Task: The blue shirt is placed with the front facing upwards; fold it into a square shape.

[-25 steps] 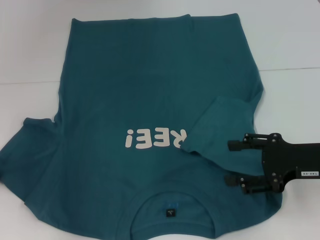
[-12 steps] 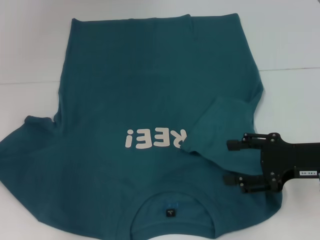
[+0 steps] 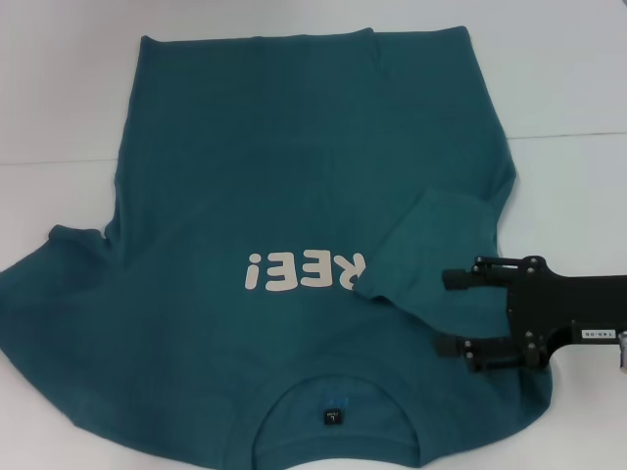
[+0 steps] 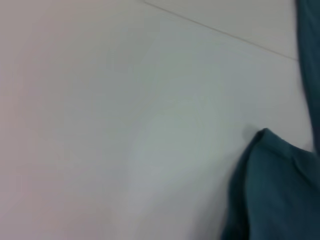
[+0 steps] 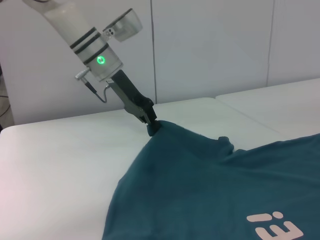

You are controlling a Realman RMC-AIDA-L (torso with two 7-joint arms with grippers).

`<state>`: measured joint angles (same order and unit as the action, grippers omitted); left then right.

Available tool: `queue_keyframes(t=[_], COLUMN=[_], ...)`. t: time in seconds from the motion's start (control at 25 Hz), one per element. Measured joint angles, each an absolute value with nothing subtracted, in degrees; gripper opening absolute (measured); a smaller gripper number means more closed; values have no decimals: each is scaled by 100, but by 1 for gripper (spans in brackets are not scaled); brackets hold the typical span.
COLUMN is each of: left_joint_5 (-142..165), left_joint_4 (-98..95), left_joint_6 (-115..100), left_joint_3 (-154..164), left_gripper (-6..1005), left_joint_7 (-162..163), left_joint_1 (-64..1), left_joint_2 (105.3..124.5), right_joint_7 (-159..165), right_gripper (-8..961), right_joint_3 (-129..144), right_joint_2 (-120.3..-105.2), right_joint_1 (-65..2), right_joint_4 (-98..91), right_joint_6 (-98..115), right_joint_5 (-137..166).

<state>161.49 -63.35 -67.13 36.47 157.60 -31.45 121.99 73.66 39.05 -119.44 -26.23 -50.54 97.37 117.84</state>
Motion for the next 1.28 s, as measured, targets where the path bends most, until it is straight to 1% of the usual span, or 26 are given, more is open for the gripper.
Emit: queue_keyframes(t=[0.2, 0.32, 0.68, 1.0, 1.28], left_joint_5=[16033, 15627, 14692, 14253, 14199], left_joint_4=[-6631, -6786, -6812, -6301, -5727], left_joint_6=[-7150, -7459, -7742, -7607, -7352], left_joint_3=[3684, 3693, 4221, 4811, 5166], left_gripper=[17, 17, 17, 18, 18], left_joint_7=[15677, 15542, 15461, 15465, 15454], left_joint_1=[-3178, -3182, -3245, -3641, -3812], left_joint_2=[12336, 12382, 12382, 12392, 12393], right_joint_7=[7383, 7383, 7383, 7358, 7342], right_gripper=[854, 854, 854, 855, 855], right_joint_3=[3911, 3911, 3919, 3920, 3904], right_joint_2=[-11944, -11944, -11944, -11944, -11944], right_joint_1=[-2637, -2644, -2646, -2620, -2590], right_joint_4=[-5053, -5049, -4997, -4990, -4990], right_joint_6=[9722, 9707, 9647, 9647, 9649], right_joint_5=[11789, 11794, 11801, 11811, 11811])
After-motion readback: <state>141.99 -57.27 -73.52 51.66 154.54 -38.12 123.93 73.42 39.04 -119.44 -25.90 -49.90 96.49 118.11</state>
